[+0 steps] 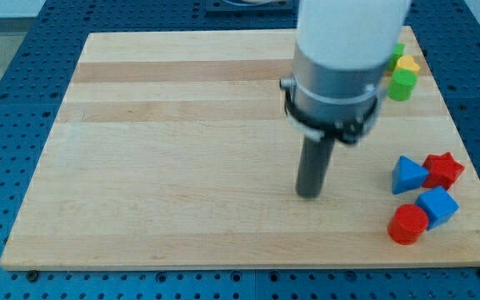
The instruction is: Move your arm to the bottom of green circle
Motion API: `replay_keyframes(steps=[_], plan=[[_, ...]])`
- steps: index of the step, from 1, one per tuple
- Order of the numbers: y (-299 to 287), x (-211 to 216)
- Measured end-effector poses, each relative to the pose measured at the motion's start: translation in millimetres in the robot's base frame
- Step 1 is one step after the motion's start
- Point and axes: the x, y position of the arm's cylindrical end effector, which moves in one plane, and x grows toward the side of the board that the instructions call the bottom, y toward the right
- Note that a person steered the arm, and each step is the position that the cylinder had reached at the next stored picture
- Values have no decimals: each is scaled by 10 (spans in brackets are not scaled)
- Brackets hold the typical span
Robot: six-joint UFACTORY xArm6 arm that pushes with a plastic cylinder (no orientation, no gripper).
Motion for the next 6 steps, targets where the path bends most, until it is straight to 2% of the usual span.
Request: replay_keyframes(steps=[1,2,3,4,5,6], plan=[[0,-333],[1,-347],[10,-1120],[10,-1219],[354,-1160],[1036,-1105]])
